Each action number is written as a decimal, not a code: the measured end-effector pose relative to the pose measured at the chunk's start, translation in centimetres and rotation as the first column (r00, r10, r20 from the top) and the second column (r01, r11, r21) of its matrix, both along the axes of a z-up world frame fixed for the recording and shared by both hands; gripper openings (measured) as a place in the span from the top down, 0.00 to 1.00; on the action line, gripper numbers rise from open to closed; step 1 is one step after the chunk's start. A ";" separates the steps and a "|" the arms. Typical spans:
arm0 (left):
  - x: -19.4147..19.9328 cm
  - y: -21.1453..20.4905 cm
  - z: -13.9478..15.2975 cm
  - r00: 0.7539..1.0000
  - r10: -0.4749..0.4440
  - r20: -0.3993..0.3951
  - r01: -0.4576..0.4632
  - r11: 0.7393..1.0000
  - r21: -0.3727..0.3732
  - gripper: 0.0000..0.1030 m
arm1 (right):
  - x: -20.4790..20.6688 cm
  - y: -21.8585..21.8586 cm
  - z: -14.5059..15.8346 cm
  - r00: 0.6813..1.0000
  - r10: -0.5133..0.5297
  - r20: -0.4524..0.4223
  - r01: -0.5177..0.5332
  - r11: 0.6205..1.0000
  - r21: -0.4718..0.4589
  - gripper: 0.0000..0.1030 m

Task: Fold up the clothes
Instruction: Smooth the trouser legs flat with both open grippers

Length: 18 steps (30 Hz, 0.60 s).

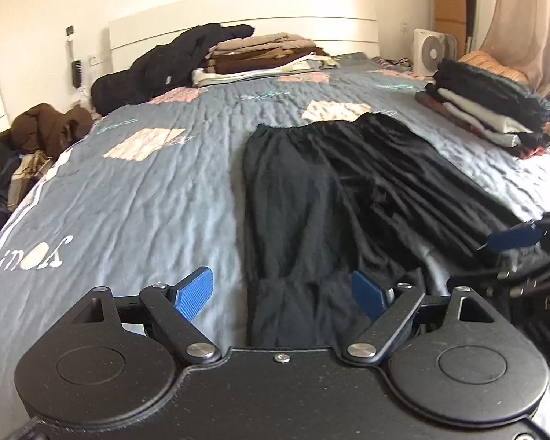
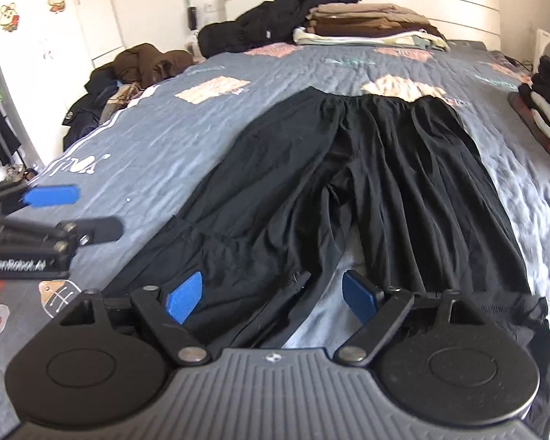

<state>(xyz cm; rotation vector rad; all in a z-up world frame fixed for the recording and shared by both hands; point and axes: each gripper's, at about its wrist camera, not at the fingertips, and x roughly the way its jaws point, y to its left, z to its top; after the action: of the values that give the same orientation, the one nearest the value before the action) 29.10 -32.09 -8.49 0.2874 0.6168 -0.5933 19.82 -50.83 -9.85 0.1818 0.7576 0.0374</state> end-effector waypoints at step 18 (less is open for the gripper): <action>6.4 0.4 -5.2 0.985 -0.127 -0.120 0.135 0.989 0.066 0.42 | 2.6 -1.2 -3.3 0.998 0.059 -0.011 -0.057 0.989 0.138 0.20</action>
<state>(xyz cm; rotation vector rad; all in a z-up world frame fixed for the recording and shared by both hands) 35.50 -31.72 -13.73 0.3670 0.7364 -0.7186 22.39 -52.06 -13.15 0.2913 0.7755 0.1439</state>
